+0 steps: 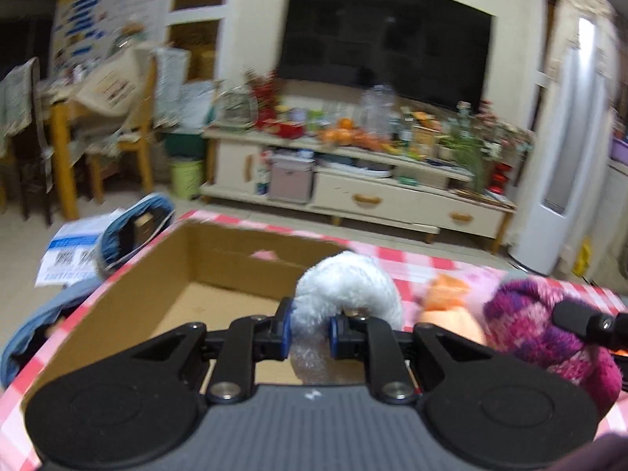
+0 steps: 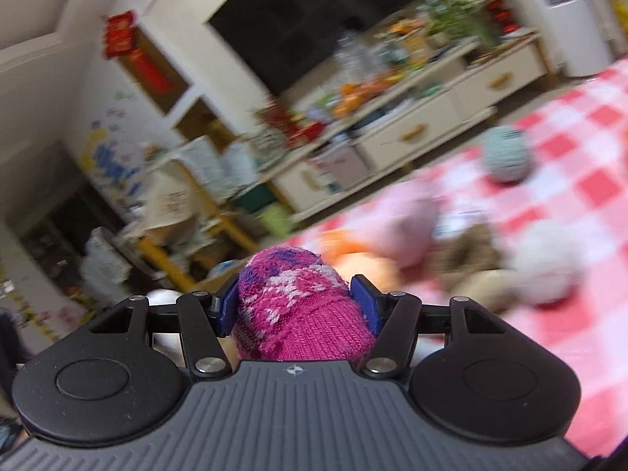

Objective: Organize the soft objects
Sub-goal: 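Carry both held toys over the cardboard box and open both tools to drop them, then move both open tools back over the remaining plush toys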

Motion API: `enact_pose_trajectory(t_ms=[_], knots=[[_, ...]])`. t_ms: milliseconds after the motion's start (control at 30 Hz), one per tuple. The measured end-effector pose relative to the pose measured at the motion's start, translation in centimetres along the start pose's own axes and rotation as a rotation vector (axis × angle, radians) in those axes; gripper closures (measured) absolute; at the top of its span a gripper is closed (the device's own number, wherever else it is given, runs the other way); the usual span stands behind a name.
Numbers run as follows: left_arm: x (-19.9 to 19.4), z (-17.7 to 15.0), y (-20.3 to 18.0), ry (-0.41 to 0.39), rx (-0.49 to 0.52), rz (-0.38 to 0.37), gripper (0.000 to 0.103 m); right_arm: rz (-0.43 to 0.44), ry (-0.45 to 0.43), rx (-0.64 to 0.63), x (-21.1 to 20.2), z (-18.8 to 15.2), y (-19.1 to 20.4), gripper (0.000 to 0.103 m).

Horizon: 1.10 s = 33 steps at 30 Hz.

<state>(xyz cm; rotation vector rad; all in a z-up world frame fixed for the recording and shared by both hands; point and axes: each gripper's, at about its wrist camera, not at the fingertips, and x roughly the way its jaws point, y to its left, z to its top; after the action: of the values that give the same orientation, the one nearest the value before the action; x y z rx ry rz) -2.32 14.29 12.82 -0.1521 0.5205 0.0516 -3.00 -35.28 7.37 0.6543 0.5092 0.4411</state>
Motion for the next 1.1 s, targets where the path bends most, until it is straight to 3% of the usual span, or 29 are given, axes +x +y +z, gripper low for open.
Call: enact_pose_trajectory(t_ms=[200, 467, 567, 600, 633, 833, 1100], knots=[[1.1, 0.0, 4.3, 0.06, -0.14, 0.102, 0.088, 0.12, 0.087, -0.004, 6.0, -1.1, 5.9, 0.028], [1.8, -0.3, 7.0, 0.097, -0.186, 0.203, 0.085, 0.141, 0.185, -0.02, 10.3, -3.1, 8.6, 0.021], [1.7, -0.4, 7.7, 0.105, -0.196, 0.232, 0.069, 0.141, 0.175, -0.041, 10.3, -2.9, 8.9, 0.013], [1.6, -0.5, 7.9, 0.104, -0.198, 0.247, 0.059, 0.141, 0.169, -0.043, 10.1, -2.7, 8.9, 0.003], [1.5, -0.4, 8.0, 0.097, -0.2, 0.259, 0.047, 0.144, 0.16, -0.043, 9.7, -2.6, 8.9, 0.003], [0.3, -0.1, 7.9, 0.025, -0.175, 0.301, 0.016, 0.111, 0.085, -0.09, 7.5, -2.9, 8.0, 0.003], [-0.3, -0.2, 5.4, -0.021, -0.084, 0.227, 0.001, -0.074, 0.014, -0.297, 5.4, -4.0, 7.3, 0.0]])
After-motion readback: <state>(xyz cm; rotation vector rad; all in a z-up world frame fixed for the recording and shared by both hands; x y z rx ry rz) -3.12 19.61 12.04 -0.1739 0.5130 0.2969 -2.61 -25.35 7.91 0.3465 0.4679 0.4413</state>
